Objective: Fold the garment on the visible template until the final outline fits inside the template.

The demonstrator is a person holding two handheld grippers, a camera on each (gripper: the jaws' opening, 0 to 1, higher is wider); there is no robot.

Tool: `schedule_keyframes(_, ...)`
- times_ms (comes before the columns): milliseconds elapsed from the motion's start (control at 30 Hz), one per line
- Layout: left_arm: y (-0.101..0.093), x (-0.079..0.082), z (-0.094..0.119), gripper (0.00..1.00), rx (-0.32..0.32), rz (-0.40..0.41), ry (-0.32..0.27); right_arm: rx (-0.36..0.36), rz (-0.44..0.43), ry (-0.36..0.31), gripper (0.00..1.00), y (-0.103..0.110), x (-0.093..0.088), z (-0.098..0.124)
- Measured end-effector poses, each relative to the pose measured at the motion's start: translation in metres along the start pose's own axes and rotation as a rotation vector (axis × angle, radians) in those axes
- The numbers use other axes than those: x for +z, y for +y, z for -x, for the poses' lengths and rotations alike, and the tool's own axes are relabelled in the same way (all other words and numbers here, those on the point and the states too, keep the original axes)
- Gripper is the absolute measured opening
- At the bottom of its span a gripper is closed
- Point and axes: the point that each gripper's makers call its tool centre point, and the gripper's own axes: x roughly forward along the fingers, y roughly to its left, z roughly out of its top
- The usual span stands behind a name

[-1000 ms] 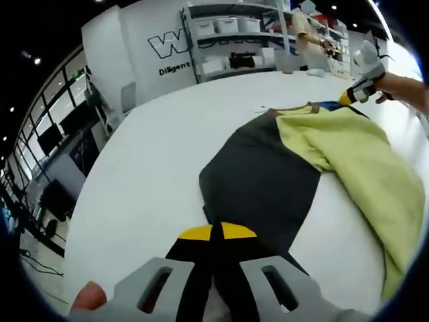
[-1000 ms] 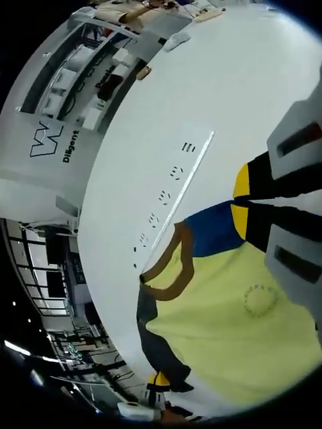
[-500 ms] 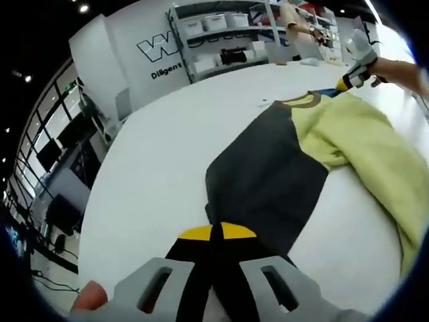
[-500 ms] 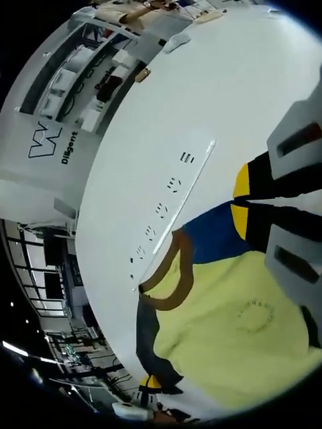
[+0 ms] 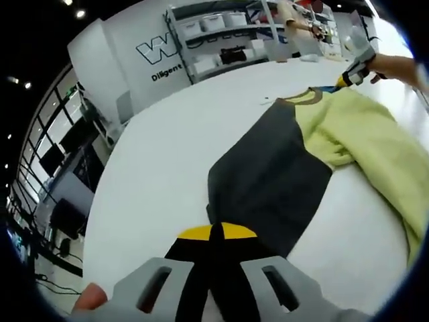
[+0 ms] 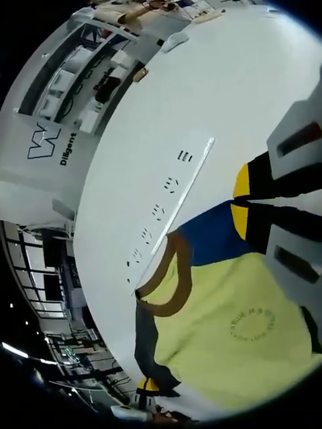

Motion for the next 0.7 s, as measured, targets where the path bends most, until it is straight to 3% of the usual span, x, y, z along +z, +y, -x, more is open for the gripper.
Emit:
schedule_keyframes(500,0.004,0.001,0.001,0.11,0.014,0.024,-0.013,-0.028,0.005,0.009,0.04,-0.003,0.0,-0.001)
schedule_keyframes(700,0.003,0.004,0.005,0.12,0.013,0.05,-0.024,-0.039,-0.011,-0.034,0.05,-0.005,0.013,0.013)
